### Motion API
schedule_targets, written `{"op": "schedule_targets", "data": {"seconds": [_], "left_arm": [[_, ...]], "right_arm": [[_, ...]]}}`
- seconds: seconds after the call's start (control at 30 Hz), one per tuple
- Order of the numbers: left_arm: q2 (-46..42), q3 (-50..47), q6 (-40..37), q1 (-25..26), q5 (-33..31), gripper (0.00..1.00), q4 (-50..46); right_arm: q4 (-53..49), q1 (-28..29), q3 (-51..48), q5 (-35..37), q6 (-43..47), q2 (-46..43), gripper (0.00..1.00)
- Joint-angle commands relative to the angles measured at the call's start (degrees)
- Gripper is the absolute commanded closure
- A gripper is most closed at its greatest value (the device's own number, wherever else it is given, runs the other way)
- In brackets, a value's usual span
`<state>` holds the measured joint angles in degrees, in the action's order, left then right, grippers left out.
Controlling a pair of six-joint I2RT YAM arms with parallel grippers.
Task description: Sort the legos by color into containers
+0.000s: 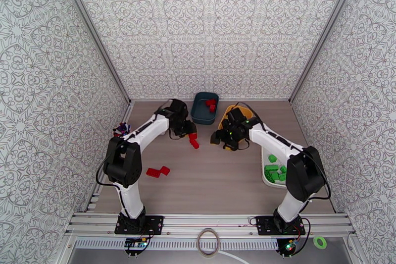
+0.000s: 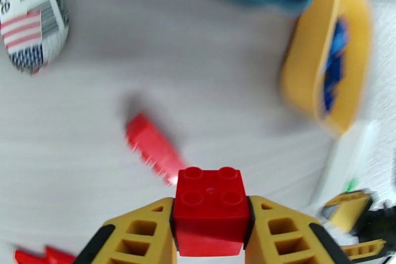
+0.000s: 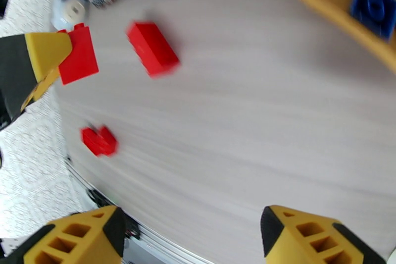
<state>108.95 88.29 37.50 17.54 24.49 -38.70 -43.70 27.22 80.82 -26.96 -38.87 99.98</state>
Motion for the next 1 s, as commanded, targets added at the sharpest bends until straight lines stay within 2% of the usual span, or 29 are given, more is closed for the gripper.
{"op": "schedule_targets", "data": {"seconds": [0.0,0.37,0.43,0.53,0.67,0.8,0.97], "left_arm": [[4.3,2.7,9.0,-3.0,8.6,0.71,10.7],[23.3,27.9,17.8,-4.6,11.1,0.69,12.4],[26.4,32.8,19.4,-4.5,11.6,0.62,12.4],[29.6,37.3,21.1,-4.5,12.2,0.44,13.1],[28.9,37.8,20.5,-4.4,11.9,0.33,13.1],[24.4,34.2,16.5,-4.0,9.8,0.29,9.8],[15.6,26.1,8.7,-2.3,1.9,0.24,0.7]], "right_arm": [[0.9,-1.5,3.5,-3.0,-1.3,1.8,0.24],[-2.1,-5.9,11.6,-4.3,0.3,7.7,0.24],[-3.3,-6.5,14.1,-4.3,0.8,9.1,0.24],[-5.1,-6.7,17.4,-4.0,1.7,10.7,0.24],[-6.2,-6.8,18.7,-3.1,2.4,11.2,0.24],[-6.7,-6.7,17.3,-2.8,3.0,10.9,0.24],[-8.6,-6.7,14.5,-0.6,4.7,9.4,0.24]]}}
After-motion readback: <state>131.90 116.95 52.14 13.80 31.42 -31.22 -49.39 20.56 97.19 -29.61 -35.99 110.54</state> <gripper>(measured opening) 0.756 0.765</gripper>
